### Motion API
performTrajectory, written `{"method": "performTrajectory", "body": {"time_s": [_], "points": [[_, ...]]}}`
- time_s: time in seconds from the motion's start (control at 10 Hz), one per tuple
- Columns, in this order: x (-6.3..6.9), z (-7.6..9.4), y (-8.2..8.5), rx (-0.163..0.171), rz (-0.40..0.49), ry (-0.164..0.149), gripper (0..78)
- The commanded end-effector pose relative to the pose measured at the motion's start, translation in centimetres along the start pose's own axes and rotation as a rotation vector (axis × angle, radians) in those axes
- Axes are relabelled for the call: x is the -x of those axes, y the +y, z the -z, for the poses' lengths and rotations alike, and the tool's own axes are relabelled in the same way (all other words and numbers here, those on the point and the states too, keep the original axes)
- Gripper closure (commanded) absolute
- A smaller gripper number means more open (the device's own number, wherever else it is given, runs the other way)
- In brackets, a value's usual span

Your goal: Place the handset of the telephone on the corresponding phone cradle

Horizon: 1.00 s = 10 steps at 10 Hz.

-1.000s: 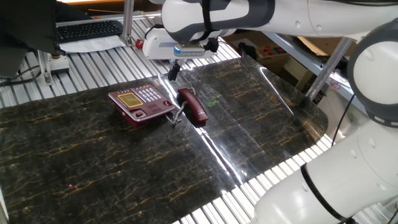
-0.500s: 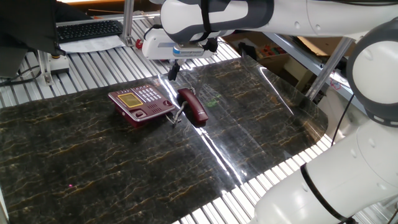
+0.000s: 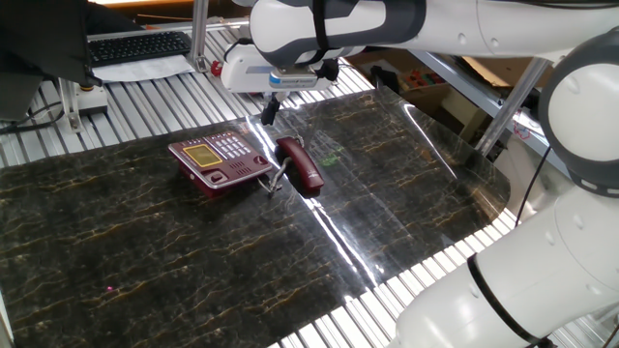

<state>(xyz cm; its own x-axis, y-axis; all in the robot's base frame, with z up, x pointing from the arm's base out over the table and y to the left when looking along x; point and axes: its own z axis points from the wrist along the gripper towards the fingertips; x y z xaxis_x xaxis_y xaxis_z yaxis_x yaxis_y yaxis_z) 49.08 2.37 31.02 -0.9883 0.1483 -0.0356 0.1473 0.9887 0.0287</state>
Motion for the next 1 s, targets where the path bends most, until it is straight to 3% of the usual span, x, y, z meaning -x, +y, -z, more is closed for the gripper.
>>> {"method": "performTrajectory", "body": {"time_s": [0.1,0.5,0.7,1.0], "points": [[0.07,0.12,0.01,0.0,0.003,-0.002,77.6],[0.07,0.12,0.0,-0.005,0.026,-0.002,77.6],[0.07,0.17,-0.03,0.0,0.185,-0.002,77.6],[0.25,0.23,-0.19,-0.004,0.104,-0.007,77.6]]}}
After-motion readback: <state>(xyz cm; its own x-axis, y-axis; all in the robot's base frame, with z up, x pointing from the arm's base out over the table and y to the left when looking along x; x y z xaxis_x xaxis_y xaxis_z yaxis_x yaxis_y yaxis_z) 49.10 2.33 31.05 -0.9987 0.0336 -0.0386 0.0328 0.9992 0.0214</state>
